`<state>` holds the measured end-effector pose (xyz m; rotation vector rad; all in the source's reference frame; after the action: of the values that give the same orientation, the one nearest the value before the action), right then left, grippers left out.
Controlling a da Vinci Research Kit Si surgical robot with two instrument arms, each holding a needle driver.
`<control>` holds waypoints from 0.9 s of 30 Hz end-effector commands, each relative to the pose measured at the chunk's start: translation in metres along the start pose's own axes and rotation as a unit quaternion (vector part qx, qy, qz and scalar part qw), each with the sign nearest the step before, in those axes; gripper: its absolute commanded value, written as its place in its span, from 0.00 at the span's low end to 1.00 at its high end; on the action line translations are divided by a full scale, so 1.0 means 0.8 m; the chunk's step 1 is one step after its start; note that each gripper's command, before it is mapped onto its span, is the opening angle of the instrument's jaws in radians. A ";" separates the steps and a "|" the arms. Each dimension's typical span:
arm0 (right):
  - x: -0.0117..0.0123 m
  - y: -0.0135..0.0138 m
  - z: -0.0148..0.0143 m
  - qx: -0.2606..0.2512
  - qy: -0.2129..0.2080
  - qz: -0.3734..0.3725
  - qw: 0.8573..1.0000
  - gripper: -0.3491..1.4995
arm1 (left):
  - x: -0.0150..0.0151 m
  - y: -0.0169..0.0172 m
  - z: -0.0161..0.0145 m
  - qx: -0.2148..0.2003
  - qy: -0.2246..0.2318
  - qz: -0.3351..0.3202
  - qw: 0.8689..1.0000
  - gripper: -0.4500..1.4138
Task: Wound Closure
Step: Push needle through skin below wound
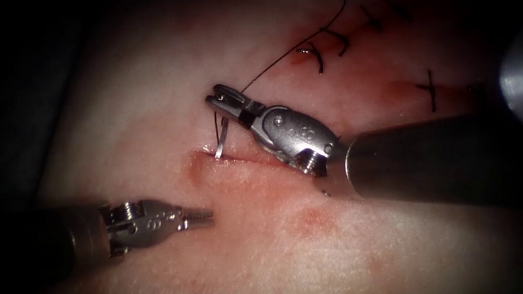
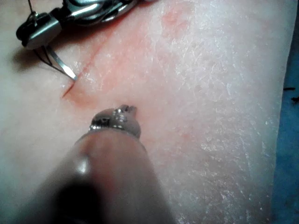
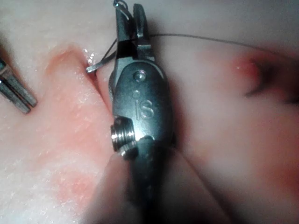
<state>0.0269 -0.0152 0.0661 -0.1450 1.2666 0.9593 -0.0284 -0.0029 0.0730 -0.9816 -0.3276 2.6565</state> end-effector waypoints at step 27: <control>-0.0027 -0.0032 0.0003 0.026 -0.062 0.138 0.988 0.00 | -0.0003 0.0010 0.0004 0.000 -0.001 0.001 1.000 0.09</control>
<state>0.0279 -0.0175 0.0663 0.1315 1.2099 1.1574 -0.0279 -0.0035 0.0724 -0.9773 -0.3262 2.6594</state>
